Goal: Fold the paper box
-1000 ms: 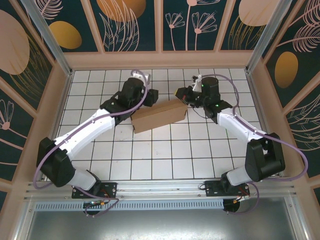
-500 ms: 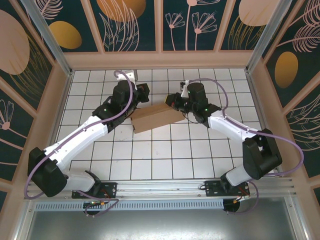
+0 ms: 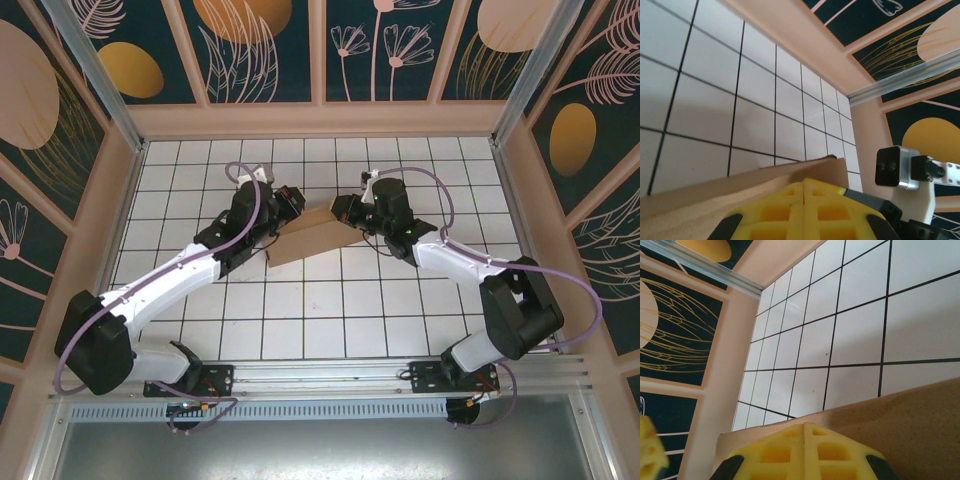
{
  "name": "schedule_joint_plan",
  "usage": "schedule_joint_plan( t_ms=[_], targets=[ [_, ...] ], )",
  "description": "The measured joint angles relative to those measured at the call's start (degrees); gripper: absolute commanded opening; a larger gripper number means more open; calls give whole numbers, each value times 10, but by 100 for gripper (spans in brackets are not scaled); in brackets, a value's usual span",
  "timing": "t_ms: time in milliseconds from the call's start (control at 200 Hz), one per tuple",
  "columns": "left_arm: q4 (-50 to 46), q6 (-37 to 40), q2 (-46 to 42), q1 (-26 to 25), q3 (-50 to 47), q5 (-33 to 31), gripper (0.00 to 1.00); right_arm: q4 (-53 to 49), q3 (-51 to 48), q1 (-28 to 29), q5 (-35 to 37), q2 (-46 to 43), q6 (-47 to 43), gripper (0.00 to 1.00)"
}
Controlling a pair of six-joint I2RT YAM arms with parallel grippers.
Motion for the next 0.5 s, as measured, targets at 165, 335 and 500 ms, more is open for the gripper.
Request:
schedule_joint_plan(
  t_ms=[165, 335, 500],
  targets=[
    [19, -47, 18, 0, -18, 13, 0, 0, 0, 1, 3, 0, 0, 0],
    [23, -78, 27, 0, -35, 17, 0, 1, 0, 1, 3, 0, 4, 0],
    [8, -90, 40, 0, -37, 14, 0, 2, -1, 1, 4, 0, 4, 0]
  ],
)
